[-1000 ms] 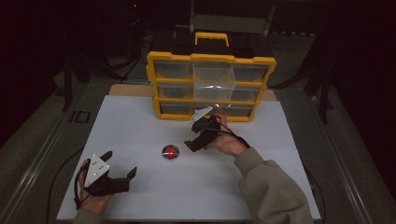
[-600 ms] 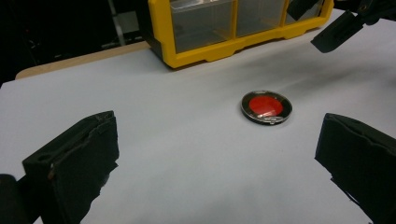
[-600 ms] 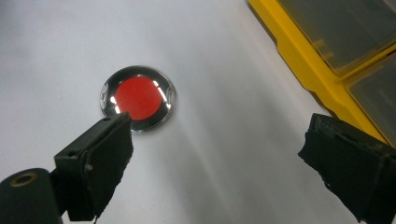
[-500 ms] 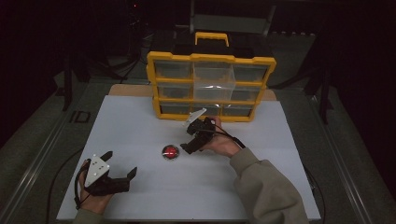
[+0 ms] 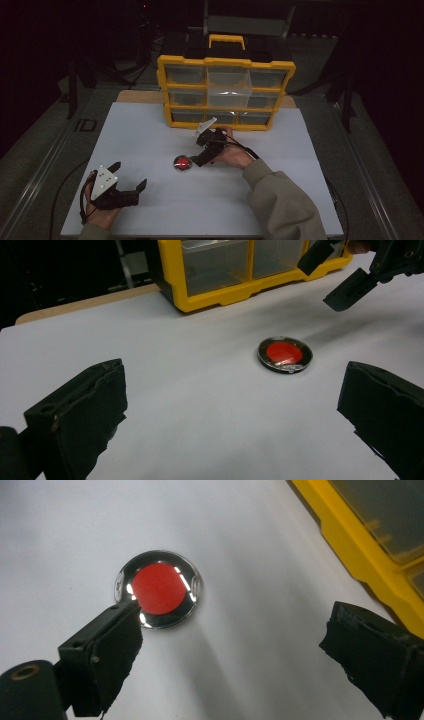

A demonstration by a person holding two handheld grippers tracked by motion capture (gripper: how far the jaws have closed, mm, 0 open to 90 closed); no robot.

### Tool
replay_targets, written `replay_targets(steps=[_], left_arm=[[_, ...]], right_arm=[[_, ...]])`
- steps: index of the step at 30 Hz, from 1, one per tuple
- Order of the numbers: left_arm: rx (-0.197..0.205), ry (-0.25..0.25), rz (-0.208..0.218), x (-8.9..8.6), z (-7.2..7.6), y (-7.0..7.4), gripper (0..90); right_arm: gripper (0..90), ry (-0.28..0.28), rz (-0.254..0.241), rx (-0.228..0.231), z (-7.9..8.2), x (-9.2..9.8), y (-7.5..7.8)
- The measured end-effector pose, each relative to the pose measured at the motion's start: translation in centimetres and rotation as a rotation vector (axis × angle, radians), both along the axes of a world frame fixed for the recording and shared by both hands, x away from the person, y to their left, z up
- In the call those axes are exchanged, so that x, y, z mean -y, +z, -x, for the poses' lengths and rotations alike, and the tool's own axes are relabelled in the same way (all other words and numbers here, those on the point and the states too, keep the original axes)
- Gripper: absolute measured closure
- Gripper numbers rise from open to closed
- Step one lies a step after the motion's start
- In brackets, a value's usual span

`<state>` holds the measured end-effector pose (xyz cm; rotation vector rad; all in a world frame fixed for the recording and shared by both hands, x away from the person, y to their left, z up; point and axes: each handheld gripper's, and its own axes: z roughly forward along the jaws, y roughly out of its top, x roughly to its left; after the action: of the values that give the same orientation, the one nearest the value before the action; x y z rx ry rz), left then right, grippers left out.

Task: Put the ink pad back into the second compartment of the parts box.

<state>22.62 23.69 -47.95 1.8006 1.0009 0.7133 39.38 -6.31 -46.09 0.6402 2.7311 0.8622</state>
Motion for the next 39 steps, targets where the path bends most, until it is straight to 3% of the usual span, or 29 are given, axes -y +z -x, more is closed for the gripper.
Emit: replay_targets(steps=[35, 39], left_arm=[[-0.003, 0.000, 0.000, 0.0, 0.0, 0.0, 0.1], [-0.004, -0.001, 0.000, 0.0, 0.0, 0.0, 0.1]], right_arm=[[8.0, 0.058, 0.049, -0.058, -0.3, -2.3, -2.1], [8.0, 0.046, 0.044, -0.066, -0.2, -2.7, -2.3]])
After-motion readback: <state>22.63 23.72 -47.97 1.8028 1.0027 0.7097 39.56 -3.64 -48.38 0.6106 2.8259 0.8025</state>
